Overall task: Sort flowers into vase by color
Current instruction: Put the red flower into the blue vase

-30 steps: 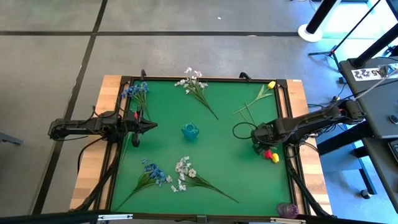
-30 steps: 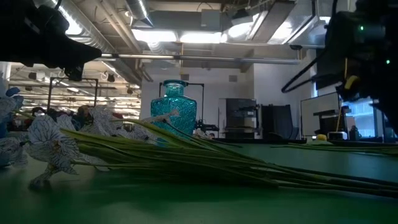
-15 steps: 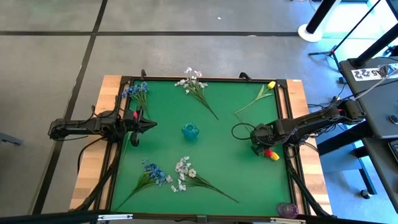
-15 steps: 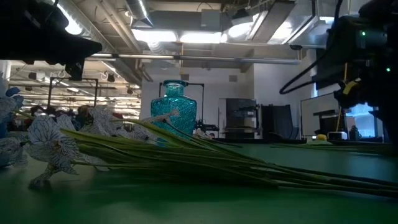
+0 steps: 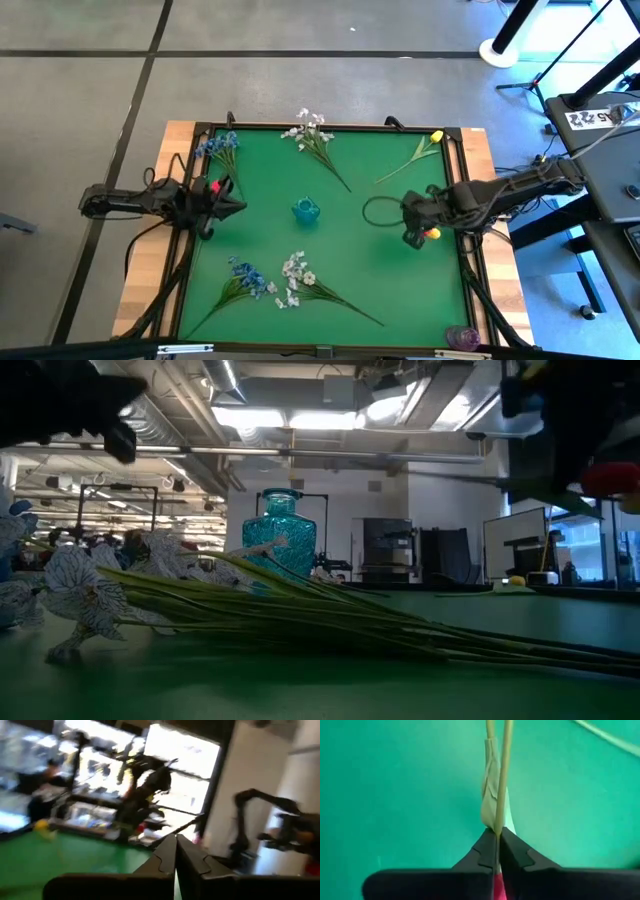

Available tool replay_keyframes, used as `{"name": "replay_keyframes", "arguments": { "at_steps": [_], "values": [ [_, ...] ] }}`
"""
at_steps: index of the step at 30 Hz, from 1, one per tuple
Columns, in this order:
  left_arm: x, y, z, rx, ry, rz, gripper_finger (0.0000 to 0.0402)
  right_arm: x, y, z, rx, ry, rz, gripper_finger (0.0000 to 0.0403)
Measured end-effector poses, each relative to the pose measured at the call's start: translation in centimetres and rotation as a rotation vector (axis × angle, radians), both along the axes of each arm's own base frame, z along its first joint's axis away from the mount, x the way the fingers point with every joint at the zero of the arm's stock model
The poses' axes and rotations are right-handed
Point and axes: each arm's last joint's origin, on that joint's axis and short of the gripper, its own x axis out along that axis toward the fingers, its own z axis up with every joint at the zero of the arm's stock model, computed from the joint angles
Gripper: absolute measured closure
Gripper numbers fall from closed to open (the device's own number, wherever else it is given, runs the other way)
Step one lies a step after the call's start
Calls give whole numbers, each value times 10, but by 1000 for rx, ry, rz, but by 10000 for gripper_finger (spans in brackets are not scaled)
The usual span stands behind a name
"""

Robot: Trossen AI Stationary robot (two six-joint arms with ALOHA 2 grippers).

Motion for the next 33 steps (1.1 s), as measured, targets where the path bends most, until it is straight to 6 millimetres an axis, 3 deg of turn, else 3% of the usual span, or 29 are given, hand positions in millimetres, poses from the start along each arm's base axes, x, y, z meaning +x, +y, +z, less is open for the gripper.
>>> {"name": "replay_keyframes", "arguments": {
  "at_steps": [6,12,19,28,33],
  "values": [
    [-2,-9,4,121,-64,-101,401,-4,35,-33,-80,150,394,398],
    [-3,-13,4,192,-77,-119,401,-10,63,-76,-87,393,604,385],
    [-3,-13,4,218,-82,-114,401,-9,75,-108,-193,630,930,383],
    [-3,-13,4,219,-80,-111,401,-2,69,-115,-537,761,1355,382],
    [-2,-11,4,203,-71,-53,401,5,69,-114,-735,762,1489,370]
  ]
}}
